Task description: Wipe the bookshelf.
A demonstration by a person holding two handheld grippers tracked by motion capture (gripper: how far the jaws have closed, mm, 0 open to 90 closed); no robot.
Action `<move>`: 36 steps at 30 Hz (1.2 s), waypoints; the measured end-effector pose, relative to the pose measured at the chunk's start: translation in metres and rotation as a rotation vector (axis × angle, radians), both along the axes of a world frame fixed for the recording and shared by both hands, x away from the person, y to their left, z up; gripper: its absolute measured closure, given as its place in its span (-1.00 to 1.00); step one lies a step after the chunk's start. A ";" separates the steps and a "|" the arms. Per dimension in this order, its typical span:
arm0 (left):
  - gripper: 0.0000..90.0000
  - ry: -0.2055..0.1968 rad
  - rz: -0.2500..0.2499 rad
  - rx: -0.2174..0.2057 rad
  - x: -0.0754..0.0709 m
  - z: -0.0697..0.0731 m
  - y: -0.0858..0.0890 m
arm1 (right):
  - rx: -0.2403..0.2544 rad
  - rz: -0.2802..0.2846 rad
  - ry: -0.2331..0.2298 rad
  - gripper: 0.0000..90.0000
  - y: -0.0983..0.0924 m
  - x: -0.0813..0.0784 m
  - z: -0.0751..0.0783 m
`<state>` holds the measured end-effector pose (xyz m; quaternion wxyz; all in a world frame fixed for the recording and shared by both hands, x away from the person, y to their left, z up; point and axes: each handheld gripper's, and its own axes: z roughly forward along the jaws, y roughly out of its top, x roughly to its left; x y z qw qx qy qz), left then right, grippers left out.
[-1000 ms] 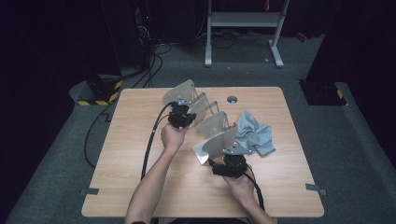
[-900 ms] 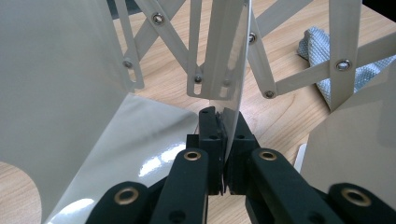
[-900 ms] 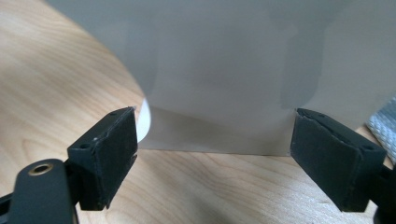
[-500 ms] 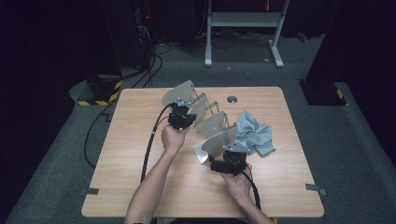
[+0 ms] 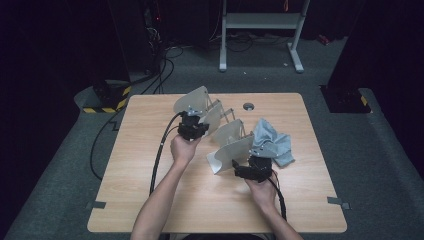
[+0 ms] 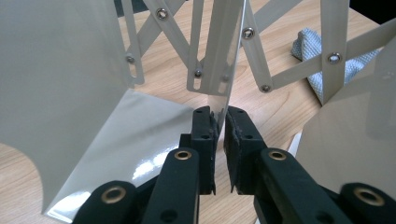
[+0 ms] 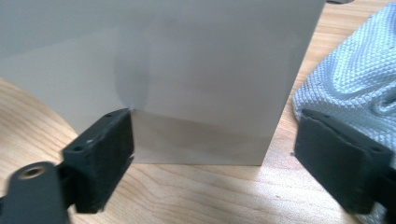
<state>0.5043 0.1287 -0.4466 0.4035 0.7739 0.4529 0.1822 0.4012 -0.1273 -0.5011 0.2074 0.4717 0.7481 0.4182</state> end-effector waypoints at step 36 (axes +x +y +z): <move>0.92 0.020 0.063 0.008 -0.035 0.003 0.011 | 0.023 0.015 0.053 -0.44 -0.042 0.037 0.009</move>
